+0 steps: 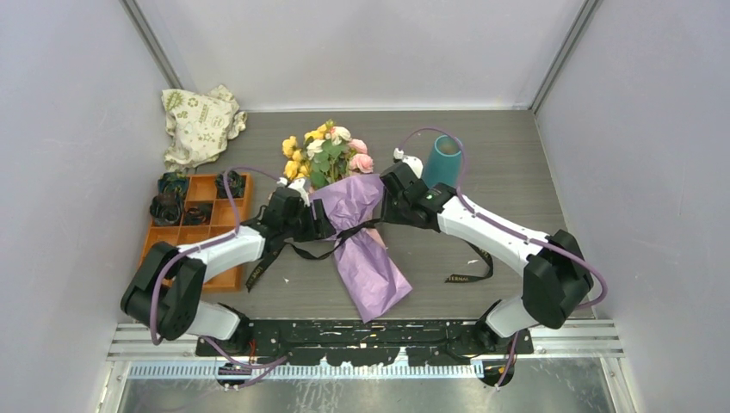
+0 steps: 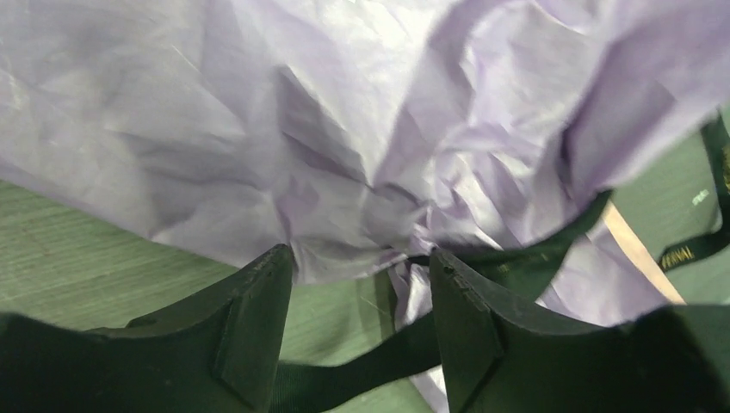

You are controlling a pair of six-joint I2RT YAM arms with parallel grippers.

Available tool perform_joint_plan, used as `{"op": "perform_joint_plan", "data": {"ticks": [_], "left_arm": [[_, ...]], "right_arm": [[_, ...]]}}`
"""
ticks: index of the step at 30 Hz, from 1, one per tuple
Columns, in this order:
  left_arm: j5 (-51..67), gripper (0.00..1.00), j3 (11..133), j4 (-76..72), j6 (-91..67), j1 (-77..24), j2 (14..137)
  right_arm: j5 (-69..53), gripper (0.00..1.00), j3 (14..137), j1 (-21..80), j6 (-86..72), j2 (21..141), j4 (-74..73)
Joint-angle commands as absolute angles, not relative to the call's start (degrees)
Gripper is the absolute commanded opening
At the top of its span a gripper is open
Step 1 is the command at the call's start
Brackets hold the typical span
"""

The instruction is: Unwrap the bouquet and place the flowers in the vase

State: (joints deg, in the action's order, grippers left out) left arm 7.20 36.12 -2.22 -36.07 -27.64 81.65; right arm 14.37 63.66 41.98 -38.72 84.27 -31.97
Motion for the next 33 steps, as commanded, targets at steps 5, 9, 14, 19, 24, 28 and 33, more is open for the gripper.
{"op": "perform_joint_plan", "data": {"ticks": [5,9,14,19,24,28,33], "left_arm": [[19.0,0.65,31.2,-12.5,-32.3,-27.8,76.1],[24.0,0.68,30.7,-18.3,-32.0,-28.9,77.6],[24.3,0.7,33.0,-18.6,-28.9,-32.0,79.9],[21.6,0.7,35.4,-16.1,-26.4,-32.9,82.3],[17.9,0.7,37.2,-12.8,-24.2,-33.0,83.1],[14.8,0.69,38.6,-10.2,-23.0,-33.0,82.6],[11.9,0.7,40.4,-8.8,-22.5,-33.0,83.6]], "right_arm": [[0.9,0.47,60.7,42.1,-42.3,84.0,-22.6],[0.9,0.48,58.2,42.0,-42.6,83.3,-22.2],[-0.1,0.48,55.6,42.1,-43.2,83.3,-21.2],[-1.1,0.48,53.2,42.0,-43.9,83.3,-19.7],[-0.7,0.48,51.9,42.1,-43.7,83.4,-19.1],[-0.4,0.47,51.1,42.1,-43.6,84.4,-18.6],[-0.2,0.45,50.1,42.1,-43.6,85.8,-17.7]]}}
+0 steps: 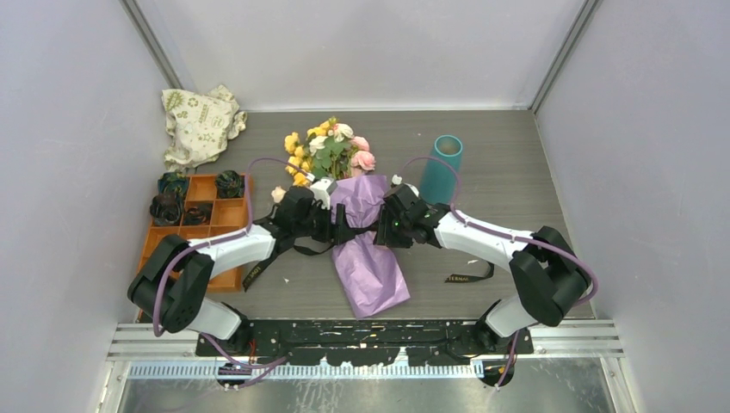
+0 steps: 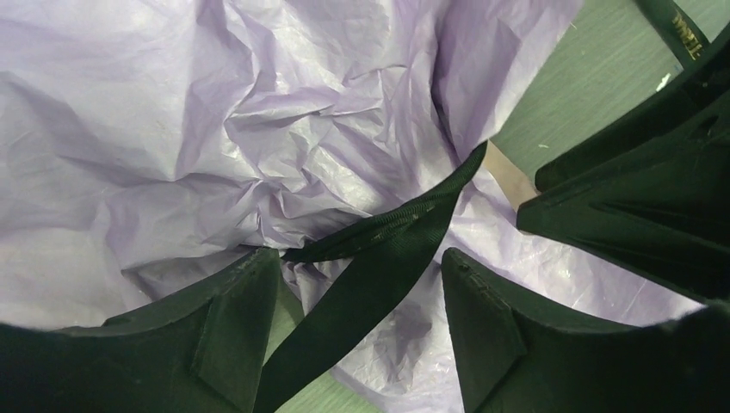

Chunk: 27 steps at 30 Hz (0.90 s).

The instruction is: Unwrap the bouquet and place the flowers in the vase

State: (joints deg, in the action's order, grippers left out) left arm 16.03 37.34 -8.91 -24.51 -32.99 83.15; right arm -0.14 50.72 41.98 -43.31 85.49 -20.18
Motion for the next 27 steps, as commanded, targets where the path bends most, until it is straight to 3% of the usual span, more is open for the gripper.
{"op": "perform_joint_plan", "data": {"ticks": [1,13,17,24,27], "left_arm": [[11.8,0.7,40.6,-8.9,-22.9,-33.0,83.8],[15.0,0.73,44.3,-8.9,-27.0,-33.0,87.7],[15.7,0.69,45.0,-9.8,-27.7,-33.0,91.0],[14.8,0.5,44.6,-10.8,-28.7,-33.0,94.7],[13.7,0.3,44.4,-10.4,-28.9,-33.0,95.0]], "right_arm": [[-0.2,0.45,49.8,42.0,-43.6,85.9,-17.6],[-1.1,0.44,48.9,42.0,-43.8,88.0,-15.4],[-1.4,0.44,48.7,42.1,-43.9,88.6,-14.6],[-1.0,0.43,47.9,42.1,-44.1,88.8,-14.0],[-0.8,0.4,47.9,42.1,-44.1,89.0,-14.1]]}}
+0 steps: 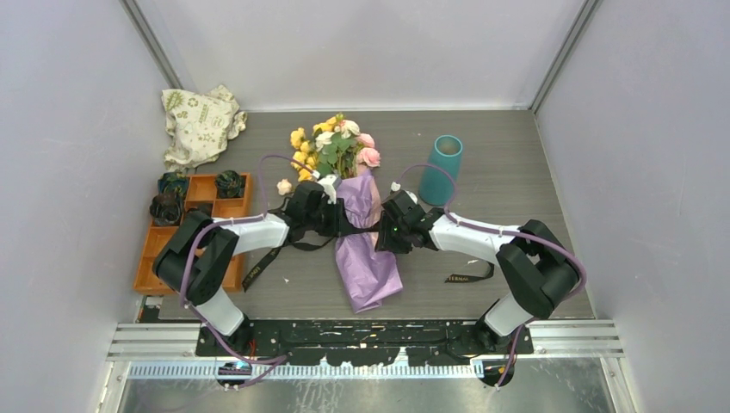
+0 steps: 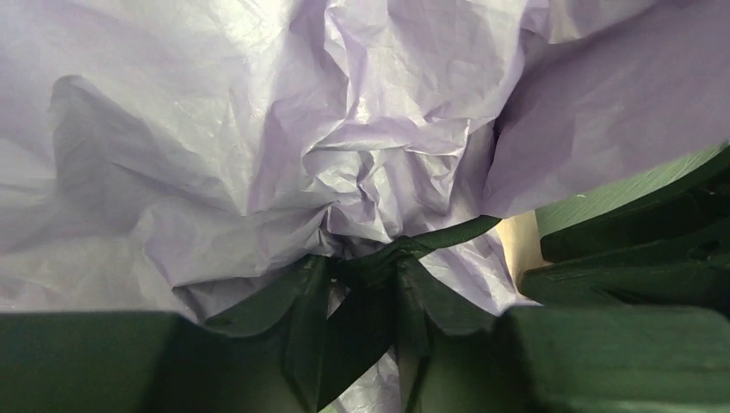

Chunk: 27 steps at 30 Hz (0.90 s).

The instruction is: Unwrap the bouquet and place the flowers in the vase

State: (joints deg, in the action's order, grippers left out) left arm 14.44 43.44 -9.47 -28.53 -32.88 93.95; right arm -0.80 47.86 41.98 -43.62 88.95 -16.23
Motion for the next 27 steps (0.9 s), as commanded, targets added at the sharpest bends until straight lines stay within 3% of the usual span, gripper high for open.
{"op": "perform_joint_plan", "data": {"ticks": [1,4,17,19,23,27], "left_arm": [[13.3,0.23,44.4,-10.0,-29.0,-33.0,94.8],[11.5,0.01,44.4,-7.9,-29.5,-33.0,93.2],[3.4,0.0,43.9,3.1,-26.8,-32.9,82.3],[3.7,0.0,43.7,2.8,-26.9,-32.9,82.8],[4.8,0.0,43.0,0.8,-28.0,-32.9,84.2],[5.5,0.0,42.9,0.3,-28.5,-33.0,85.1]], "right_arm": [[-0.6,0.39,47.9,42.1,-44.2,89.0,-14.1],[-0.2,0.32,48.0,42.1,-44.1,89.3,-14.7],[3.9,0.15,47.7,42.1,-43.3,89.7,-16.3],[3.7,0.2,48.3,42.1,-43.2,89.3,-16.7],[5.0,0.39,50.3,42.3,-42.3,86.8,-17.9],[4.5,0.42,54.2,42.3,-40.7,85.9,-18.3]]}}
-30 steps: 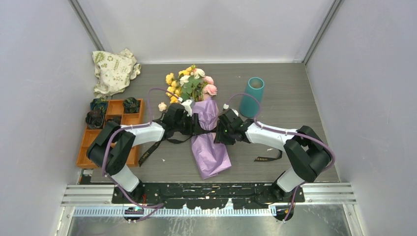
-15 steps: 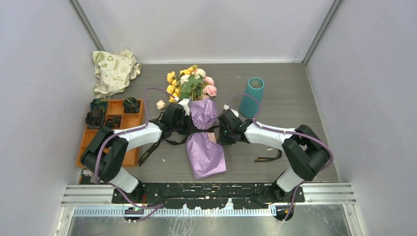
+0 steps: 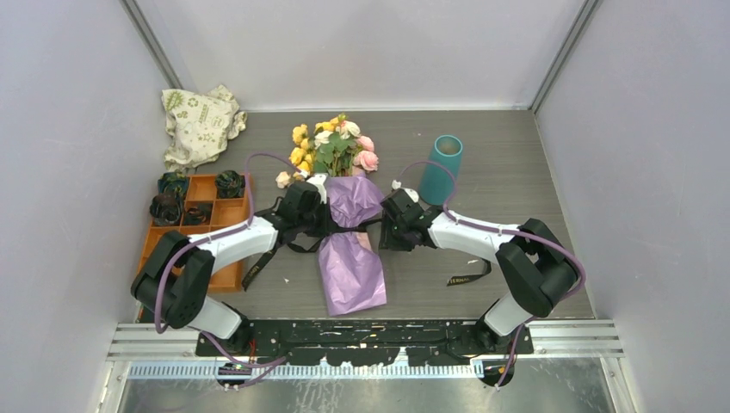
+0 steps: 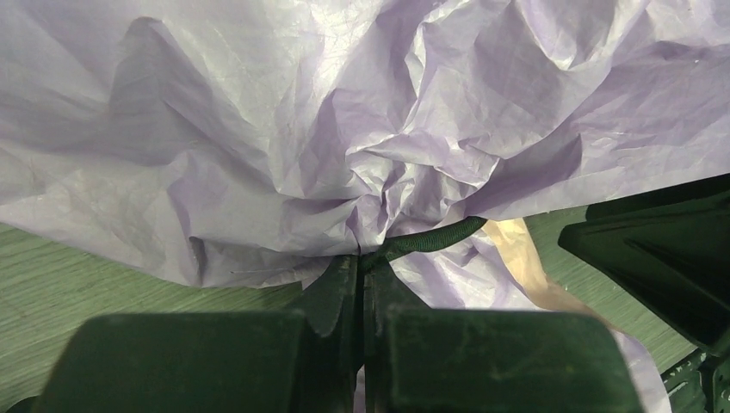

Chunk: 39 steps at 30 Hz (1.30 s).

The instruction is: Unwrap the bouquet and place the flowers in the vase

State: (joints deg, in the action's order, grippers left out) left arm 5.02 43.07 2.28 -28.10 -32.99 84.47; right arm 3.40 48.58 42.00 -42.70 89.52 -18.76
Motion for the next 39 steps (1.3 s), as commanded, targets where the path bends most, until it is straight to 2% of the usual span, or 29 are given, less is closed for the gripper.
{"op": "perform_joint_plan", "data": {"ticks": [1,10,20,34,39], "left_arm": [[5.8,0.0,42.9,0.3,-28.6,-32.9,85.2],[6.7,0.0,42.5,-1.3,-29.3,-32.9,84.6],[6.8,0.0,42.5,-0.5,-29.1,-32.9,83.0],[7.1,0.0,42.6,-0.3,-29.3,-32.9,82.1],[7.1,0.0,42.1,-0.2,-29.3,-32.9,80.7]], "right_arm": [[3.8,0.42,55.1,42.3,-40.7,86.1,-17.7],[-6.5,0.41,63.4,42.4,-43.4,93.2,-11.8],[-11.3,0.41,63.4,42.4,-47.5,99.5,-6.9],[-9.2,0.41,62.2,42.3,-47.3,102.7,-6.9],[-7.5,0.48,62.0,42.2,-47.9,103.6,-7.5]]}}
